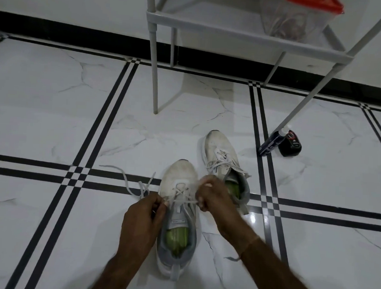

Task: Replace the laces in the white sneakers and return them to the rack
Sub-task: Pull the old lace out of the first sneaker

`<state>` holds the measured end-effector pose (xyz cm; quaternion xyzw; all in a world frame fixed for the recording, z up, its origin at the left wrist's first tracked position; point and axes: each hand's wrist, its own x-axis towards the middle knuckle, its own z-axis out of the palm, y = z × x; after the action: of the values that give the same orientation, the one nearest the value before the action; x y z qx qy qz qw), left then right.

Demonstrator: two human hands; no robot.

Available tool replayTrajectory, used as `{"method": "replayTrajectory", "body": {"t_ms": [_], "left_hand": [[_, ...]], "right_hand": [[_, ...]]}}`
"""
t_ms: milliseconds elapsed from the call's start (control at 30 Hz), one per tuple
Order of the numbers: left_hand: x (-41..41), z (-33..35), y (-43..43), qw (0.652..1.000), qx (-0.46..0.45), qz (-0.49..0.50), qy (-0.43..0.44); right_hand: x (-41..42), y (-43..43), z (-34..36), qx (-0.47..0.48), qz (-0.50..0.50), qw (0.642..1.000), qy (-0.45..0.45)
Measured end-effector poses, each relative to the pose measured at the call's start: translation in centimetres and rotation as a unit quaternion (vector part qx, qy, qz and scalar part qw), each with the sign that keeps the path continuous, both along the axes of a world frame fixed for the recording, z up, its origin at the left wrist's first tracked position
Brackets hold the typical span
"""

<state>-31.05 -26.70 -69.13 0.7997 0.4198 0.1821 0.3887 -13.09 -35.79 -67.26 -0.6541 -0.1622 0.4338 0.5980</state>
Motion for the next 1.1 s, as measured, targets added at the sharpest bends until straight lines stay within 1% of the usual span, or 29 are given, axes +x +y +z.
{"method": "replayTrajectory", "body": {"t_ms": [33,100,133,167,200,233,267,300,333,367,400,433,467,533,600,633,667,700,733,767,800,833,867,900,933,1000,1033,1067,1100], "left_hand": [[0.2,0.0,-0.1,1.0,0.001,-0.001,0.001],[0.3,0.0,-0.2,1.0,0.002,-0.003,0.007],[0.3,0.1,-0.2,1.0,0.004,-0.006,0.011],[0.3,0.1,-0.2,1.0,0.007,-0.01,0.012],[0.2,0.1,-0.2,1.0,0.009,-0.013,0.012],[0.1,0.2,-0.2,1.0,0.008,-0.016,0.012],[0.0,0.2,-0.1,1.0,0.005,-0.018,0.012],[-0.1,0.2,-0.1,1.0,0.003,-0.018,0.012],[-0.2,0.2,-0.1,1.0,0.003,-0.016,0.01],[-0.2,0.1,-0.1,1.0,0.001,-0.014,0.01],[-0.2,0.1,-0.2,1.0,-0.001,-0.012,0.009],[-0.1,0.1,-0.3,1.0,-0.004,-0.009,0.011],[0.0,0.1,-0.4,1.0,-0.006,-0.006,0.014],[0.2,0.1,-0.5,1.0,-0.007,-0.001,0.017],[0.3,0.2,-0.6,1.0,-0.011,-0.003,0.017],[0.3,0.2,-0.6,1.0,-0.014,-0.003,0.017],[0.2,0.3,-0.6,1.0,-0.016,-0.003,0.017],[0.1,0.3,-0.5,1.0,-0.016,-0.005,0.019],[0.0,0.4,-0.4,1.0,-0.012,-0.009,0.021],[-0.1,0.4,-0.2,1.0,-0.007,-0.011,0.023],[-0.1,0.3,-0.1,1.0,-0.004,-0.01,0.024],[-0.1,0.3,-0.1,1.0,-0.003,-0.008,0.024],[0.0,0.3,-0.2,1.0,-0.003,-0.006,0.025],[0.1,0.4,-0.3,1.0,-0.002,-0.005,0.026],[0.2,0.4,-0.4,1.0,0.001,-0.005,0.025],[0.3,0.4,-0.6,1.0,0.004,-0.005,0.026],[0.4,0.4,-0.6,1.0,0.002,-0.006,0.029],[0.3,0.2,-0.6,1.0,0.0,-0.006,0.028],[0.3,0.2,-0.6,1.0,-0.004,-0.006,0.028]], "right_hand": [[-0.1,-0.1,-0.5,-0.044,0.075,0.984,-0.154],[-0.9,0.2,-2.1,-0.124,0.202,0.892,-0.385],[-1.1,0.5,-2.7,-0.14,0.224,0.856,-0.444],[-1.3,0.8,-3.0,-0.135,0.224,0.84,-0.475],[-1.6,1.0,-3.2,-0.113,0.216,0.852,-0.463],[-1.6,1.0,-2.9,-0.084,0.187,0.896,-0.394],[-1.3,0.9,-2.3,-0.054,0.118,0.961,-0.246],[-1.0,0.7,-1.5,-0.009,0.036,0.997,-0.064],[-0.5,0.4,-0.9,0.021,-0.03,0.996,0.075],[0.0,0.1,-0.7,0.034,-0.058,0.989,0.133],[0.3,-0.3,-0.5,0.026,-0.043,0.993,0.104],[0.5,-0.5,-0.5,0.012,0.001,1.0,0.011],[0.4,-0.5,-0.5,-0.007,0.067,0.991,-0.116],[-0.4,-0.1,-1.7,-0.08,0.196,0.92,-0.328],[-1.4,0.5,-2.7,-0.141,0.254,0.857,-0.425],[-1.9,0.8,-3.1,-0.132,0.246,0.85,-0.447],[-2.2,0.9,-3.0,-0.108,0.221,0.868,-0.432],[-1.9,0.8,-2.5,-0.076,0.166,0.923,-0.338],[-1.5,0.7,-1.3,-0.039,0.082,0.982,-0.167],[-0.9,0.5,-0.3,0.019,-0.003,1.0,0.012],[-0.3,0.1,0.4,0.05,-0.059,0.988,0.134],[0.3,-0.2,0.7,0.05,-0.073,0.982,0.166],[0.7,-0.5,0.7,0.027,-0.046,0.991,0.12],[0.6,-0.6,0.5,-0.009,0.012,1.0,0.01],[0.2,-0.6,0.2,-0.051,0.085,0.986,-0.132],[-1.1,-0.2,-1.7,-0.146,0.204,0.895,-0.368],[-1.6,0.1,-2.5,-0.156,0.223,0.863,-0.425],[-1.9,0.3,-3.1,-0.135,0.217,0.862,-0.438],[-2.0,0.4,-3.2,-0.101,0.191,0.89,-0.401]]}}
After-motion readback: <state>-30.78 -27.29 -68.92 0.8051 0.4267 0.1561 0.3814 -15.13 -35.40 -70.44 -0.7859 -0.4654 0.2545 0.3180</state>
